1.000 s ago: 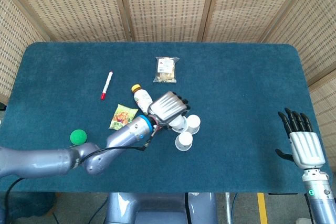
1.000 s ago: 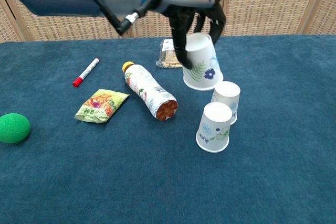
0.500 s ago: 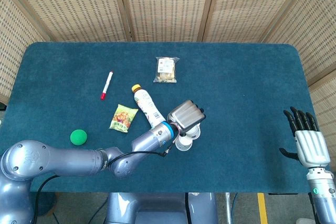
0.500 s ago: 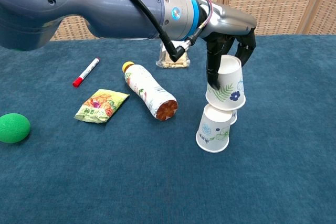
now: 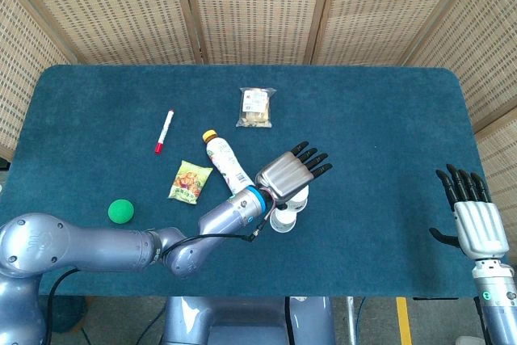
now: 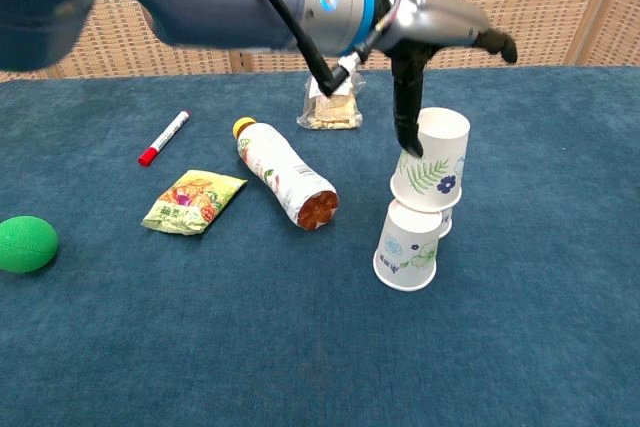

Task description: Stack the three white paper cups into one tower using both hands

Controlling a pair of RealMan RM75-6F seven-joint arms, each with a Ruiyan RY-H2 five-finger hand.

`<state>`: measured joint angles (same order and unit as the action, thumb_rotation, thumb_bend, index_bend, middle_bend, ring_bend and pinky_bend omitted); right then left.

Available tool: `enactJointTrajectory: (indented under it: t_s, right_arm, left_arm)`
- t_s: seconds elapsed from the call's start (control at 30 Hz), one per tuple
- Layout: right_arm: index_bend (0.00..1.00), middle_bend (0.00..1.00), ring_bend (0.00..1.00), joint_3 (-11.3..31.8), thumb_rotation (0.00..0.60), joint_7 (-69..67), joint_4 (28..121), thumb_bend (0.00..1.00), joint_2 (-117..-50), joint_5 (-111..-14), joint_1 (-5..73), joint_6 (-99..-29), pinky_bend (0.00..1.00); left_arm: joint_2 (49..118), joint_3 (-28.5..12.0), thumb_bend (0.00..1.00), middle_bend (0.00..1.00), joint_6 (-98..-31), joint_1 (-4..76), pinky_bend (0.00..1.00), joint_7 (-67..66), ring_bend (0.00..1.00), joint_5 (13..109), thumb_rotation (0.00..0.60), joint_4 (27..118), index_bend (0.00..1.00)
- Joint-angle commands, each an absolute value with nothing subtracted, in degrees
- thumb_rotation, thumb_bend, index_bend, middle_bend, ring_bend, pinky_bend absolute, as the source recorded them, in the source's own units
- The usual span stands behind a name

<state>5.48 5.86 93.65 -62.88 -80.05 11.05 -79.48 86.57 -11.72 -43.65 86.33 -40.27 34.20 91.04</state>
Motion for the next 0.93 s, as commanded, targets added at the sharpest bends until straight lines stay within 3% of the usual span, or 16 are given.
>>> enactJointTrajectory:
  t_s: [0.03, 0.17, 0.3, 0.5, 0.67, 0.93]
  right_arm:
    - [0.0, 0.0, 0.0, 5.4, 0.6, 5.9, 93.9, 0.0, -62.8, -80.4, 11.0, -79.7, 0.0]
    - [0.0, 0.0, 0.0, 5.1, 0.6, 6.1, 94.5, 0.0, -62.7, -81.3, 10.8, -80.0, 0.0]
    - [0.0, 0.0, 0.0, 4.9, 0.6, 6.4, 95.2, 0.0, -62.6, -82.3, 10.6, -80.5, 0.0]
    - [0.0, 0.0, 0.0, 4.6, 0.6, 7.6, 95.8, 0.0, -62.9, -83.5, 10.5, -81.0, 0.0]
    - [0.0, 0.0, 0.0, 4.6, 0.6, 9.2, 95.5, 0.0, -63.5, -83.6, 10.4, -81.1, 0.0]
    - [0.0, 0.0, 0.0, 5.0, 0.6, 10.9, 95.3, 0.0, -64.1, -83.2, 10.1, -81.9, 0.0]
  left_arm:
    - [82.6, -12.8, 0.0, 0.0, -46.6, 84.4, 0.0, -38.4, 0.0, 36.9, 0.6, 95.1, 0.0]
    - [74.9, -12.6, 0.0, 0.0, -52.6, 79.9, 0.0, -37.1, 0.0, 40.4, 0.6, 101.6, 0.0]
    - [67.0, -9.8, 0.0, 0.0, -63.5, 72.3, 0.0, -37.7, 0.0, 42.6, 0.6, 108.8, 0.0]
    - [60.0, -0.9, 0.0, 0.0, -81.8, 53.6, 0.0, -30.1, 0.0, 50.4, 0.6, 117.2, 0.0]
    - [60.2, 7.1, 0.0, 0.0, -88.9, 39.2, 0.0, -18.6, 0.0, 57.4, 0.6, 113.1, 0.0]
    - [63.5, 13.5, 0.0, 0.0, -92.3, 26.4, 0.0, -3.9, 0.0, 69.2, 0.6, 99.5, 0.0]
